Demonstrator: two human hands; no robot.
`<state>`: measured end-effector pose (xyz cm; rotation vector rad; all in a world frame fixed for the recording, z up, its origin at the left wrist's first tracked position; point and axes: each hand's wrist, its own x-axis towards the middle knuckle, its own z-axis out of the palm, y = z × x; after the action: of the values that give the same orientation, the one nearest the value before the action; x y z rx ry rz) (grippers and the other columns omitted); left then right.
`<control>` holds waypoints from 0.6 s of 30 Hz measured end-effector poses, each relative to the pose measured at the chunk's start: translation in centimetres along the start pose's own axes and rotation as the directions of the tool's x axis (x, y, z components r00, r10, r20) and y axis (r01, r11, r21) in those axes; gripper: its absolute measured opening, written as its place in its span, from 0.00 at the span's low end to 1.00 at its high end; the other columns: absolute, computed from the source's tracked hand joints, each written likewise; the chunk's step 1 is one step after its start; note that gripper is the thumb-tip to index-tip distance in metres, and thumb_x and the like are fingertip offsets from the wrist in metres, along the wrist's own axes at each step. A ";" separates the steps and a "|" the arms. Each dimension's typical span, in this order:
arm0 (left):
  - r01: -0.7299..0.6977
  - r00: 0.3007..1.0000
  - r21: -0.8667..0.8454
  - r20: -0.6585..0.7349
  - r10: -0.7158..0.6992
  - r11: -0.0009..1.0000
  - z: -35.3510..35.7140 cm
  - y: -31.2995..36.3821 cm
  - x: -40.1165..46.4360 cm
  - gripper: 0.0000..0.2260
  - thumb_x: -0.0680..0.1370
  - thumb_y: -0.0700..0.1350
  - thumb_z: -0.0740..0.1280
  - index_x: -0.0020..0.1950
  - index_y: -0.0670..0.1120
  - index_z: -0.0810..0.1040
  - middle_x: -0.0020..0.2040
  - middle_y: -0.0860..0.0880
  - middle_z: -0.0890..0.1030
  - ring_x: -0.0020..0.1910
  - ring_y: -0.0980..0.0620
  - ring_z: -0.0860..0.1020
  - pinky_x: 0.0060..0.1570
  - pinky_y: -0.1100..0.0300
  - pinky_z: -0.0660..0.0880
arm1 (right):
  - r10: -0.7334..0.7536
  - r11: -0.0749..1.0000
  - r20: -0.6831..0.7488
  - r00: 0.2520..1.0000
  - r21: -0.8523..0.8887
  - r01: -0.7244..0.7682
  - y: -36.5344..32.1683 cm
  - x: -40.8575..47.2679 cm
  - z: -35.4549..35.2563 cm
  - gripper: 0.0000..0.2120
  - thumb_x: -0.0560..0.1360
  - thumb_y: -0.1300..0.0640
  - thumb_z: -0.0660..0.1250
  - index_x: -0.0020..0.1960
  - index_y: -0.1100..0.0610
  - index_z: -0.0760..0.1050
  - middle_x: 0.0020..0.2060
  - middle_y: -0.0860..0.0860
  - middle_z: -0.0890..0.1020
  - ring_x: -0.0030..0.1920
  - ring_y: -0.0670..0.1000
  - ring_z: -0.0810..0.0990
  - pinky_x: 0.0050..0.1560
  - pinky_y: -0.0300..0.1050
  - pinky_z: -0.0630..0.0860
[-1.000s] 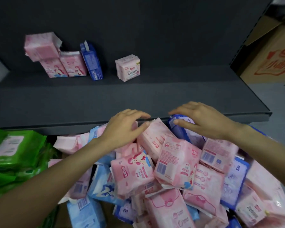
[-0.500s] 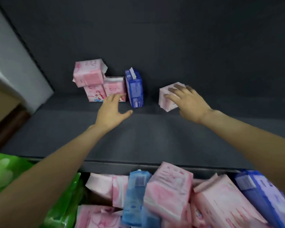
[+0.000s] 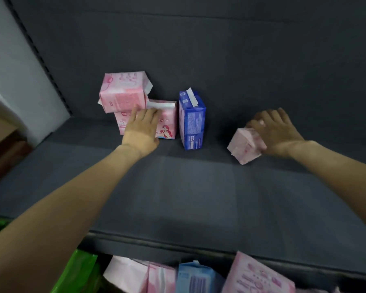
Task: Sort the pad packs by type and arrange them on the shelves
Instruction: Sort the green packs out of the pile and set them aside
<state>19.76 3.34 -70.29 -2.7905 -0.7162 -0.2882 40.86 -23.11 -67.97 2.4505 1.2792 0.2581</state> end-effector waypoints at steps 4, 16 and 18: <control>-0.020 0.997 -0.010 -0.069 0.019 1.000 -0.1 1.0 0.5 0.28 0.75 0.43 0.66 0.73 0.41 0.62 0.65 0.42 0.67 0.63 0.42 0.65 0.63 0.51 0.60 | -0.055 0.932 0.052 0.997 0.361 0.033 -0.7 -1.2 -2.3 0.35 0.63 0.46 0.75 0.63 0.49 0.61 0.61 0.50 0.72 0.63 0.51 0.67 0.72 0.49 0.53; -0.051 0.999 -0.229 0.006 0.053 0.972 -0.9 -0.8 1.8 0.23 0.78 0.38 0.64 0.72 0.41 0.62 0.67 0.42 0.69 0.64 0.45 0.70 0.61 0.61 0.65 | 0.058 0.446 -0.090 0.994 0.894 0.055 -12.7 3.2 -9.1 0.46 0.60 0.42 0.78 0.72 0.47 0.62 0.77 0.45 0.45 0.76 0.51 0.53 0.72 0.51 0.61; -0.076 0.997 -0.199 0.004 0.078 0.977 -1.3 -0.8 1.3 0.26 0.79 0.40 0.63 0.74 0.38 0.59 0.69 0.40 0.64 0.67 0.42 0.65 0.65 0.57 0.61 | 0.133 0.429 -0.112 0.985 0.902 0.045 -12.0 3.9 -8.7 0.41 0.61 0.44 0.78 0.69 0.51 0.66 0.71 0.49 0.65 0.68 0.49 0.68 0.65 0.43 0.68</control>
<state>20.30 4.24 -68.53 -3.0022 -0.6108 -0.3469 31.20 -11.64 -64.84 3.4239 1.7402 -0.3616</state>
